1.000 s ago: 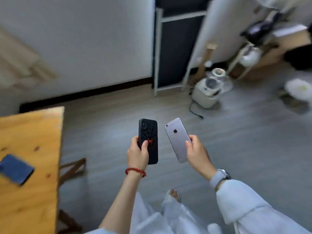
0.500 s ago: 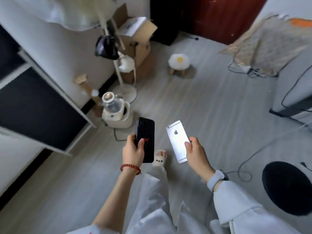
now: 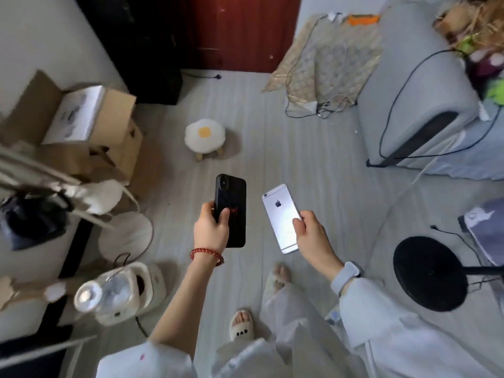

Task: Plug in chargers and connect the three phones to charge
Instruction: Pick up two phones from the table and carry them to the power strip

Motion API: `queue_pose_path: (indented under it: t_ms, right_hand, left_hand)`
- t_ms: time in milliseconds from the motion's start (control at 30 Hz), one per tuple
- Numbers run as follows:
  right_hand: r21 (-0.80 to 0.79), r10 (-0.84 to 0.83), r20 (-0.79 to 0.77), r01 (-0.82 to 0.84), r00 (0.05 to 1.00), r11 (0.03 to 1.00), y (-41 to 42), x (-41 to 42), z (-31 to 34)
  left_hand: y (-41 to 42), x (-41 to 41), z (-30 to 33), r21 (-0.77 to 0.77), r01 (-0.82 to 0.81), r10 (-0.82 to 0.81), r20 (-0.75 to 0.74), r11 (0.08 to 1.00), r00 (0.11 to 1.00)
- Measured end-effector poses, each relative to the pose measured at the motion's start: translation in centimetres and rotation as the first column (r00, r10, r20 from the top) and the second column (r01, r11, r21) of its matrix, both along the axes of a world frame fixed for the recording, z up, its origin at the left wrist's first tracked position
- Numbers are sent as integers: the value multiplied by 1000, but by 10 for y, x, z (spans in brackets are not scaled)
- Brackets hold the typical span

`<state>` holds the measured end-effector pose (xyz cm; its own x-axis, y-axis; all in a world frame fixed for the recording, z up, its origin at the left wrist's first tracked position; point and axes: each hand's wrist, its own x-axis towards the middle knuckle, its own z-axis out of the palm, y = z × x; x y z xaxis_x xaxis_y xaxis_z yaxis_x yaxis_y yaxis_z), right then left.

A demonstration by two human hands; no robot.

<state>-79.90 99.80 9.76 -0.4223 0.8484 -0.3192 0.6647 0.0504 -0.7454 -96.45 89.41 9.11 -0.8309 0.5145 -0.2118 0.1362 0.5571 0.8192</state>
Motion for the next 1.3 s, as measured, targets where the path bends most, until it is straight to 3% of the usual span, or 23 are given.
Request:
queue_pose_path:
  t_ms: [233, 567, 800, 1100, 1300]
  right_hand:
    - [36, -153, -59, 156, 986, 987, 191, -42, -16]
    - [46, -269, -73, 273, 960, 961, 482, -92, 13]
    - [51, -322, -100, 328, 941, 943, 655, -138, -5]
    - [42, -361, 3, 361, 932, 932, 910, -200, -7]
    - [4, -400, 58, 400, 915, 916, 1043, -198, -7]
  left_hand:
    - [212, -58, -5, 28, 174, -173, -23, 984, 985]
    - [521, -115, 31, 48, 256, -258, 45, 965, 965]
    - [700, -167, 13, 65, 307, -312, 102, 949, 944]
    - [959, -228, -9, 47, 305, -307, 235, 951, 922]
    - [1102, -232, -19, 0, 362, -345, 304, 932, 888]
